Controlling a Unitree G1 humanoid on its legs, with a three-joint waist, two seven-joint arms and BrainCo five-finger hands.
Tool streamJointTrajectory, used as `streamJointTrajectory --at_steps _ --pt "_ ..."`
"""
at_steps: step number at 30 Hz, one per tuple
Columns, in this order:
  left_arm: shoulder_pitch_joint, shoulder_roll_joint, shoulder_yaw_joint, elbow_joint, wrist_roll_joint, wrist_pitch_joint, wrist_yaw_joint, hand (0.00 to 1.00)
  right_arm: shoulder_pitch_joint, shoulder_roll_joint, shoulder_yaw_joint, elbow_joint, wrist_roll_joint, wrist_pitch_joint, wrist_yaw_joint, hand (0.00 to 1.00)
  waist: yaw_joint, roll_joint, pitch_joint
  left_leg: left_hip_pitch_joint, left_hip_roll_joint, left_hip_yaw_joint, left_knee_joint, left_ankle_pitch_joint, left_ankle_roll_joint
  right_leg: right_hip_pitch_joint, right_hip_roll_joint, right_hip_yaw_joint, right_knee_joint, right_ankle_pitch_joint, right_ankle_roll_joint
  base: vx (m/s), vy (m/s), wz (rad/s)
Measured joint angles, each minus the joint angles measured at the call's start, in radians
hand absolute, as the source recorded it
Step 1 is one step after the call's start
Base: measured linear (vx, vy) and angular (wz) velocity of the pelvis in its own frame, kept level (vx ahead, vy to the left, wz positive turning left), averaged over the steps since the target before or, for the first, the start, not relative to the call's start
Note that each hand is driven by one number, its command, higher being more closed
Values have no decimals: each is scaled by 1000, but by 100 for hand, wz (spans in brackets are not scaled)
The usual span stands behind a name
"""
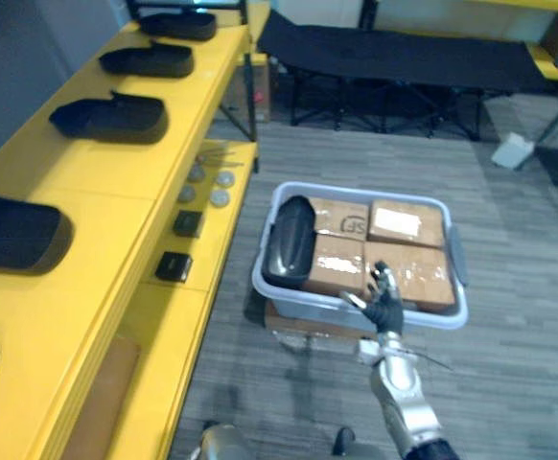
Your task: Walk over and take plastic housings, then place them on the shelf
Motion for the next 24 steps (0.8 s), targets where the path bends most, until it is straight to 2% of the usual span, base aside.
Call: streamJointTrajectory --at_steps 2,3,4,5,7,9,10,11,13,14,16,18,21,24 --pt "0 15 -26 -1 39 -10 1 0 4 0 -57 14 0 22 -4 0 -4 1 -1 -5 -19 5 -8 -5 -1 7 -14 -7 -49 15 14 -153 87 10" --pt "-3 27 -42 -7 65 -15 0 0 6 1 -101 15 0 33 -6 0 -14 -1 0 -26 -35 7 -10 -18 -9 9 -46 -61 -61 19 17 -162 205 71" --pt "-14 46 -73 -40 80 -14 -4 0 6 3 -167 26 9 39 -17 0 -18 -17 10 -55 -68 4 -13 -16 -16 21 -94 -141 -78 40 42 -128 230 74" --pt "-20 57 -82 -57 97 -14 -7 0 5 9 -193 35 10 39 -26 0 -15 -23 18 -63 -83 2 -11 -13 -18 28 -114 -161 -90 57 51 -84 197 65" --pt "-41 92 -121 -127 155 -15 -27 0 -36 13 -248 118 9 43 -52 0 9 -58 55 -103 -141 -39 4 -5 -9 61 -169 -229 -136 124 77 -77 170 58" --pt "-55 109 -141 -166 192 -15 -50 0 -112 0 -294 205 12 48 -72 0 16 -66 68 -134 -164 -60 9 7 1 57 -189 -255 -144 141 85 -66 128 52" --pt "-58 119 -152 -183 207 -15 -57 0 -153 -13 -314 244 20 50 -77 0 19 -64 77 -144 -176 -69 12 9 3 57 -195 -263 -147 147 87 -73 123 56" --pt "-67 124 -175 -202 229 -21 -81 0 -263 -62 -357 332 79 54 -94 0 28 -50 100 -166 -193 -90 12 19 10 56 -207 -285 -152 156 89 -74 110 40" --pt "-84 125 -196 -212 246 -32 -87 0 -381 -132 -380 421 124 58 -115 0 38 -29 130 -186 -203 -110 11 28 11 55 -212 -306 -153 165 90 -79 94 42" --pt "-95 123 -211 -224 245 -32 -88 0 -495 -198 -381 495 154 58 -127 0 42 -10 163 -202 -208 -129 9 43 11 50 -211 -320 -153 175 87 -71 62 42" --pt "-101 128 -229 -236 202 -31 -88 0 -613 -252 -380 571 167 62 -132 0 48 2 184 -231 -207 -143 7 56 10 31 -206 -333 -152 183 79 -62 47 25" --pt "-123 129 -236 -237 146 -26 -91 0 -755 -331 -377 662 169 81 -140 0 71 7 228 -247 -206 -157 8 64 8 20 -201 -340 -150 187 74 -40 30 13" --pt "-132 129 -238 -247 125 -20 -91 0 -874 -405 -372 761 186 116 -157 0 90 9 273 -262 -211 -176 15 64 9 19 -204 -365 -137 187 74 -29 38 20" --pt "-132 130 -254 -249 106 -25 -91 0 -935 -440 -366 819 205 134 -157 0 96 12 279 -306 -217 -199 38 64 9 1 -206 -389 -129 186 73 -23 47 24"
